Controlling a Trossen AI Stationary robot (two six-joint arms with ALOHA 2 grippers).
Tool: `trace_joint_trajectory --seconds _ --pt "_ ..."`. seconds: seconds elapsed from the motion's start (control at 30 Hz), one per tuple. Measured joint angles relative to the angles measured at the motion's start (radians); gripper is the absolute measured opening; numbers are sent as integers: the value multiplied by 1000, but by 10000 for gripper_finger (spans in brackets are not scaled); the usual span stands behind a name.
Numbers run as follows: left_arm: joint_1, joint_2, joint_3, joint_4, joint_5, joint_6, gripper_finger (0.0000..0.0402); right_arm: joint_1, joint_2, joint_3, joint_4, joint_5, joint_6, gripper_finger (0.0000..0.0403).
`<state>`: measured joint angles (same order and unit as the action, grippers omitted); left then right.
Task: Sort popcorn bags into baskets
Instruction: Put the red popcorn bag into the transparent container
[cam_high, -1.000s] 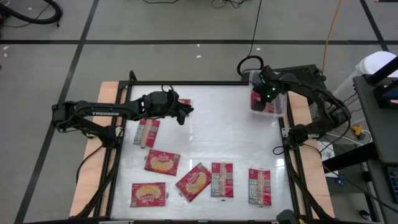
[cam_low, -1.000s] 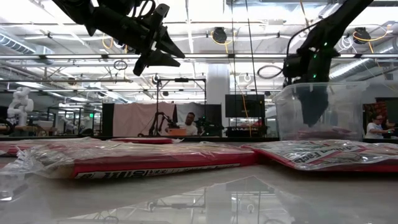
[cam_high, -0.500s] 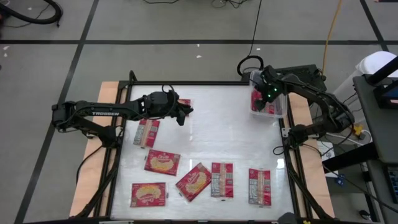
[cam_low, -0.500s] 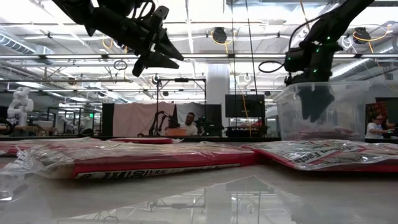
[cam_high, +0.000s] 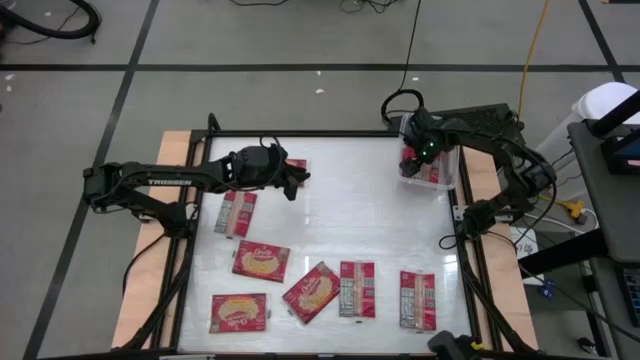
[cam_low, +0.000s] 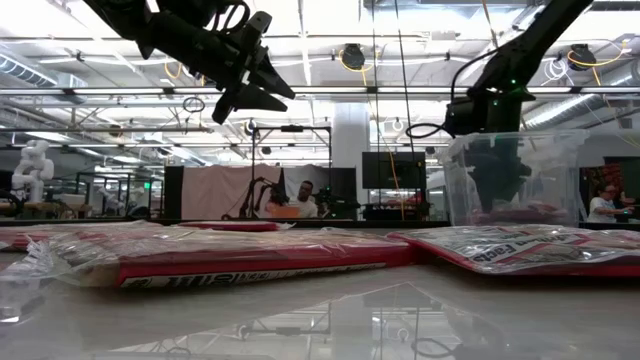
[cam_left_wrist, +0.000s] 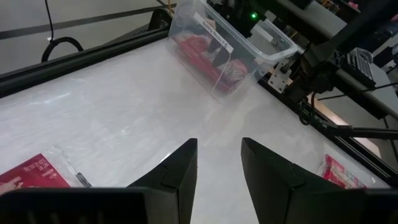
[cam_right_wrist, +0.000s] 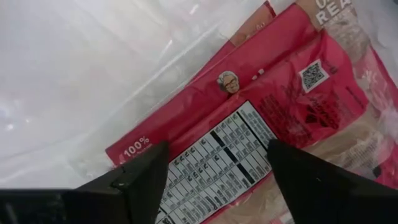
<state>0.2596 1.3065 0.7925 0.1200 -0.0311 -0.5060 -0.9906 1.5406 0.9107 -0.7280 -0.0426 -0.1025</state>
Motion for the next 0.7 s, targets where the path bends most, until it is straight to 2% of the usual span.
trace_joint_trajectory --seconds 0.13,0.43,0.7 --pt "0 0 0 -2 0 0 127 17 1 -1 2 48 8 205" --pt "0 0 0 -6 0 11 127 17 3 -2 -4 45 78 15" --pt "0 0 0 -6 0 14 127 18 -90 19 -84 -16 59 1"
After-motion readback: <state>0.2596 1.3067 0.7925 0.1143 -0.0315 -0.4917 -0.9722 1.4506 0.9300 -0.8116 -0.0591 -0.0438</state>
